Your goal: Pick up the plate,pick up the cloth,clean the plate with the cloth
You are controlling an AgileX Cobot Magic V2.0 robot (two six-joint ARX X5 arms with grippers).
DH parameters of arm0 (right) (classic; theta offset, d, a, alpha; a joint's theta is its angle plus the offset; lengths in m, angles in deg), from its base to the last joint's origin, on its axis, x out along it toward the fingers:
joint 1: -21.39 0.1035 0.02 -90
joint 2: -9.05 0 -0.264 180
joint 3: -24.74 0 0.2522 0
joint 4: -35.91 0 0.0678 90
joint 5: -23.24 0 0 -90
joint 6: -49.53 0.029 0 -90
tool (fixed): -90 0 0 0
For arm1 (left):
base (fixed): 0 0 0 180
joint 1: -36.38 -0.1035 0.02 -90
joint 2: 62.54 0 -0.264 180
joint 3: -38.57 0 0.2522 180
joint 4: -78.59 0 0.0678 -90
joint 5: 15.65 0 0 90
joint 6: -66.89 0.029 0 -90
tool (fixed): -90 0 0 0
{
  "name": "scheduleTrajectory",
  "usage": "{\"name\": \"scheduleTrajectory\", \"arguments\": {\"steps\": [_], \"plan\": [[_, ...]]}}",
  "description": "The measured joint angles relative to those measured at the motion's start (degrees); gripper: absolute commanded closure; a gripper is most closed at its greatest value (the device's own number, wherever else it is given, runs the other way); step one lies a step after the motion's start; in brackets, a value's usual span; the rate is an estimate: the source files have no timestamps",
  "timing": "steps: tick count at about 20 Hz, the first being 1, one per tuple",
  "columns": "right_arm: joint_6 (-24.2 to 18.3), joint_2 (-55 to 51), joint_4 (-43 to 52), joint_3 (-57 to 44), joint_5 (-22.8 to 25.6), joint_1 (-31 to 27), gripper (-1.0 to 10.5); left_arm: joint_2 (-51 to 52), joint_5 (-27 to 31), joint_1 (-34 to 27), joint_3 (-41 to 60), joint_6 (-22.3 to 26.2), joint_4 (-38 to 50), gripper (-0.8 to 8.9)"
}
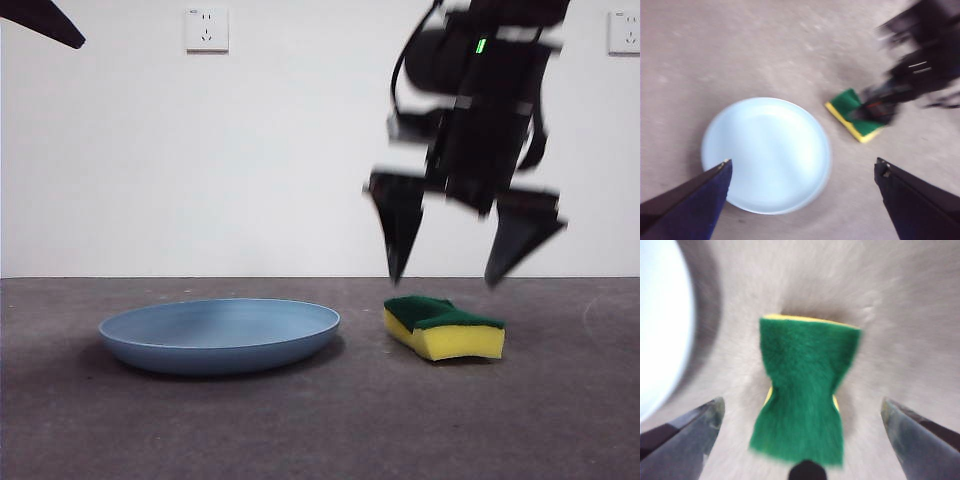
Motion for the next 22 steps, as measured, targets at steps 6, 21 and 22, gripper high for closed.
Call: {"name": "scheduleTrajectory", "arguments": {"steps": [6,21,22], "plan": [[0.3,-18.2,-2.1,0.0,0.0,3.6,9.6,0.0,6.2,0.0,0.0,4.8,0.2,8.17],[-0.9,-53.1,13.6,-24.6,12.3,13.0,9.6,17.5,7.2,0.0,13.1,9.8,13.3,8.2],[-0.8,-54.2,14.6,-27.0,12.3,12.9,9.6,18.4,7.2,0.0,15.6,9.5,14.9,8.2]]}}
